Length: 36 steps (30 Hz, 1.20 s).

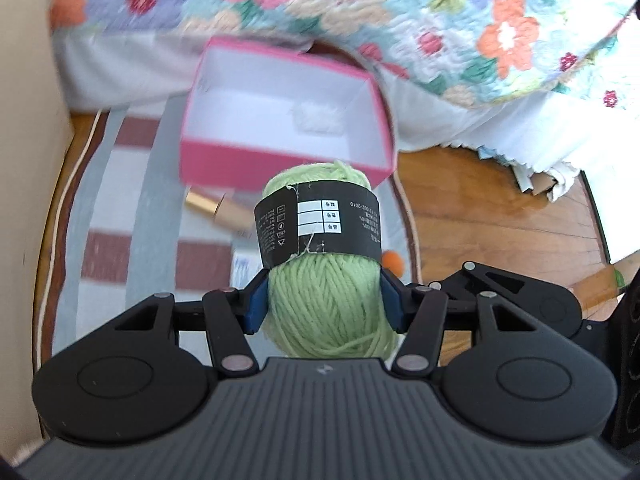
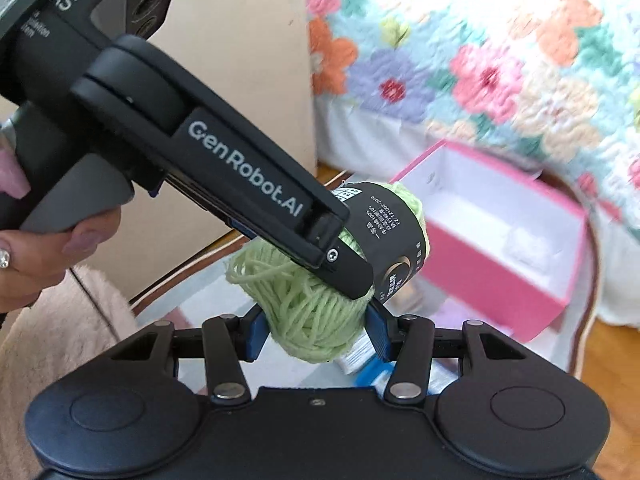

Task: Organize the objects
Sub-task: 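Lift the yarn skein with the left tool into the pink box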

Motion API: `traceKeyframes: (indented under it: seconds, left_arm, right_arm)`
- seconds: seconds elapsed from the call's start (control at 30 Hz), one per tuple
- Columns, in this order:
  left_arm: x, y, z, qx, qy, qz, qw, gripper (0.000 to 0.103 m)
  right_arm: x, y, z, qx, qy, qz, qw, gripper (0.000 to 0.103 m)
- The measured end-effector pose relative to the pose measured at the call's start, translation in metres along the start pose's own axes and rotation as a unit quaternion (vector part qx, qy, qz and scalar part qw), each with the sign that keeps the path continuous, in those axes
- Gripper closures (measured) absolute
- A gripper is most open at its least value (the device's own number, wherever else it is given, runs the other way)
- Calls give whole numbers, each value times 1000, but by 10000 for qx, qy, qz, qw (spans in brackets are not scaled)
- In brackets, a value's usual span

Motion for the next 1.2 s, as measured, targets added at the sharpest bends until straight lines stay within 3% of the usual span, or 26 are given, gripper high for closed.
traceKeyframes:
  seconds: [0.17,0.4,0.57,0.73,0.97,1.2]
  left_arm:
    - [23,-36,-12,399,-12,329,9987,48]
    - [40,-95,-2,507,385,268,9976,47]
    - [41,-132,51,231,582,-79,9980,47]
    - [32,-155,121,-107,603,-348,9975,47]
    - [6,-168,203,-316,680,-823,9938,47]
    - [-12,-163,251,-411,701,-1021,9915,47]
  right_arm:
    - [25,-32,-17,252,229,111,9994,47]
    - [63,-62,-29,371,576,-24,9976,46]
    - [105,-72,-7,157,891,-135,9958,45]
    - [152,-68,49,-265,879,7,9958,45]
    - [204,-50,116,-780,802,304,9933,45]
    - [223,-28,150,-880,592,759,9915,45]
Point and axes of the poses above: each gripper's, at about its wrist camera, not at the fingertips, and z roughly the way its jaws point, x to its right, y to its underside, the point moved 8 cm from there along z, roughly the way its jaws point
